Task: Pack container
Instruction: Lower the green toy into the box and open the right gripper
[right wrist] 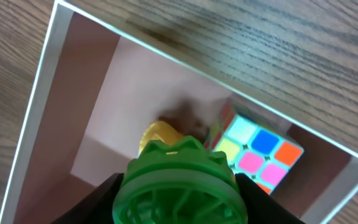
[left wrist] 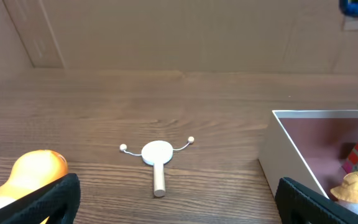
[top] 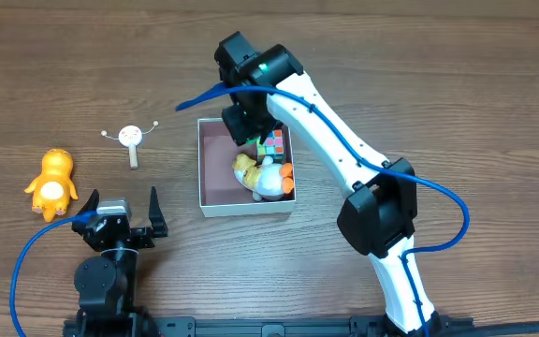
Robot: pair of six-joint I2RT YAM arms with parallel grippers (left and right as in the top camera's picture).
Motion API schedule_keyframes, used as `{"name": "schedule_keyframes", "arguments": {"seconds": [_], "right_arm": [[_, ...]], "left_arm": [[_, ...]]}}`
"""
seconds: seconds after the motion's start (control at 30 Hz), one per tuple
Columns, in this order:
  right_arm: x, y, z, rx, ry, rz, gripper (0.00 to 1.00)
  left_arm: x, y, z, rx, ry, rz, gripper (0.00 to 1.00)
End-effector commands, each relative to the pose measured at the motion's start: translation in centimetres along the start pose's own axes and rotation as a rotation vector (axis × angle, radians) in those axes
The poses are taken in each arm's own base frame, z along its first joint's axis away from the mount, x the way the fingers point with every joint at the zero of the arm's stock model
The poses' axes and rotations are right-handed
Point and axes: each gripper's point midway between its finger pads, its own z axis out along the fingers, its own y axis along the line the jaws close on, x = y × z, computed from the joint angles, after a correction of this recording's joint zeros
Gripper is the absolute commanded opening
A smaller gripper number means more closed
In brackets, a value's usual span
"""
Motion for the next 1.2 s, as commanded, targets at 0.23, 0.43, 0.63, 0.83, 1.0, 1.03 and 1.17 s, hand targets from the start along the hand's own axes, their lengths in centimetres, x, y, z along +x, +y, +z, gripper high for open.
{"name": "schedule_keyframes", "arguments": {"seconds": [0.23,0.43,0.63,0.83,1.0,1.03,1.17], "right_arm": [[-0.4,-0.1,1.9,-0.007,-0.016,-0.030,0.54],[-0.3,-0.3,2.3,-0.006,-0.016,-0.029,0.56],[-0.4,-0.7,2.3,0.019,-0.020,-0.028,0.62],[-0.4,-1.7,2.3,0.074,-0.020,-0.026,0.63],[-1.0,-2.2,0.4,0.080,-0.042,-0.015,0.66],[-1.4,-2.2,-0.4,0.079,-0.057,-0.014,0.66],[-3.3,-2.4,-5.1,0.072,-0.157,-0.002,0.66]], "left_arm": [[-0.1,0.3,0.0,-0.012,-0.006,-0.015,1.00],[-0.1,0.3,0.0,-0.012,-0.006,-0.015,1.00],[-0.1,0.3,0.0,-0.012,-0.006,-0.015,1.00],[-0.1,0.3,0.0,-0.012,-0.006,-0.015,1.00],[-0.1,0.3,0.0,-0.012,-0.006,-0.015,1.00],[-0.1,0.3,0.0,-0.012,-0.006,-0.015,1.00],[-0.1,0.3,0.0,-0.012,-0.006,-0.015,1.00]]}}
